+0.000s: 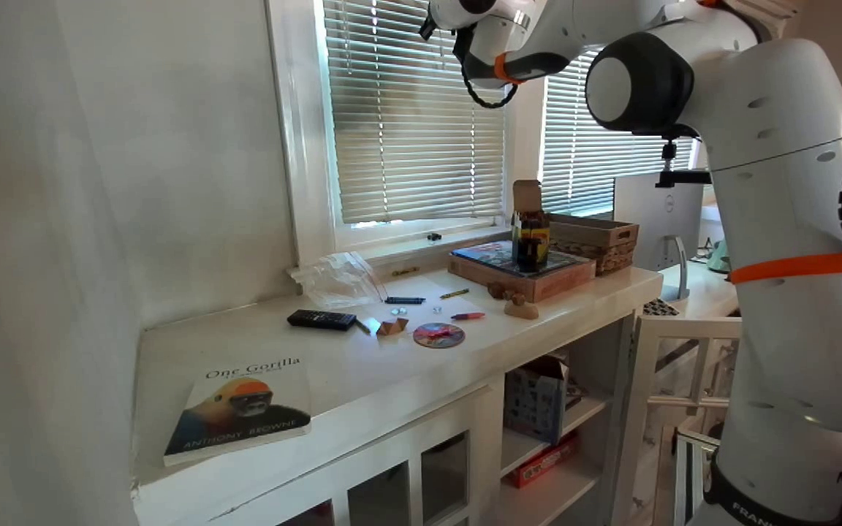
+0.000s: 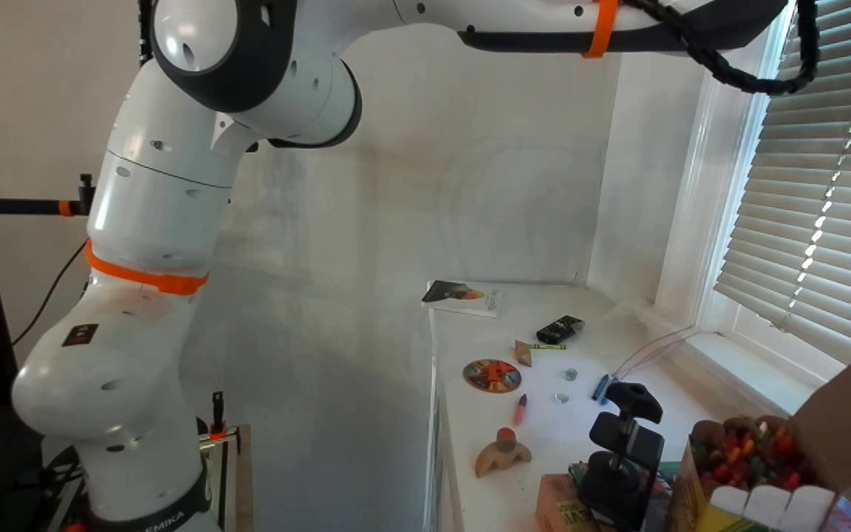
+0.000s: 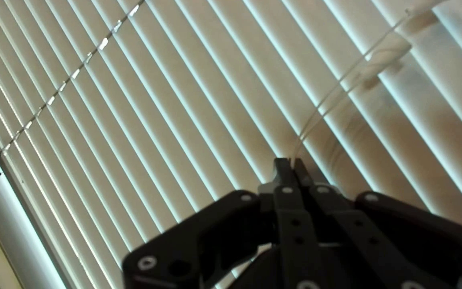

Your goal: Close the blinds

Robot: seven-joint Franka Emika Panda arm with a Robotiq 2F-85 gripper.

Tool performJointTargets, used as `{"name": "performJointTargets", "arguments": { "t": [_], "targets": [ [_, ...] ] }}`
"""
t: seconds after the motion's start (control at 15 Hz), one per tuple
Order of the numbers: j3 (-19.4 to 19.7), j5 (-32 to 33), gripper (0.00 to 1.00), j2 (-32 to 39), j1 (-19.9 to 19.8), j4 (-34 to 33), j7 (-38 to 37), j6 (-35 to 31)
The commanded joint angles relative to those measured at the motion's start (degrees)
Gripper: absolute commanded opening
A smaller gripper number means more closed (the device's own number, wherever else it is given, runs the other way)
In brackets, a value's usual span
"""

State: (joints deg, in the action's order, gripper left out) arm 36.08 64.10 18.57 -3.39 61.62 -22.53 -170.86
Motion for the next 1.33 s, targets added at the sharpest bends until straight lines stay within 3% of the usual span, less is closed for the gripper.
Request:
{"name": "performJointTargets", "arguments": {
  "t": [0.0, 0.4, 0.47, 0.67, 0.87, 1.13, 1.27],
  "targets": [
    [0.5, 0.0, 0.0, 2.1, -0.6, -2.6, -0.6, 0.1],
    [-0.3, -0.4, 0.0, 0.6, -0.1, 1.5, 2.5, 3.7],
    [-1.5, -1.5, 0.0, -1.0, 0.1, 4.7, 5.7, 5.6],
    [-1.5, -1.2, 0.0, -1.5, 0.7, 6.1, 10.8, 11.3],
    [-0.2, 0.3, 0.0, 1.8, 0.0, -0.6, 3.7, 7.5],
    [0.3, 1.3, 0.0, 2.8, 0.1, -4.2, -0.2, 6.5],
    [0.8, 1.7, 0.28, 3.2, 0.2, -5.6, -1.9, 6.9]
  ]
}}
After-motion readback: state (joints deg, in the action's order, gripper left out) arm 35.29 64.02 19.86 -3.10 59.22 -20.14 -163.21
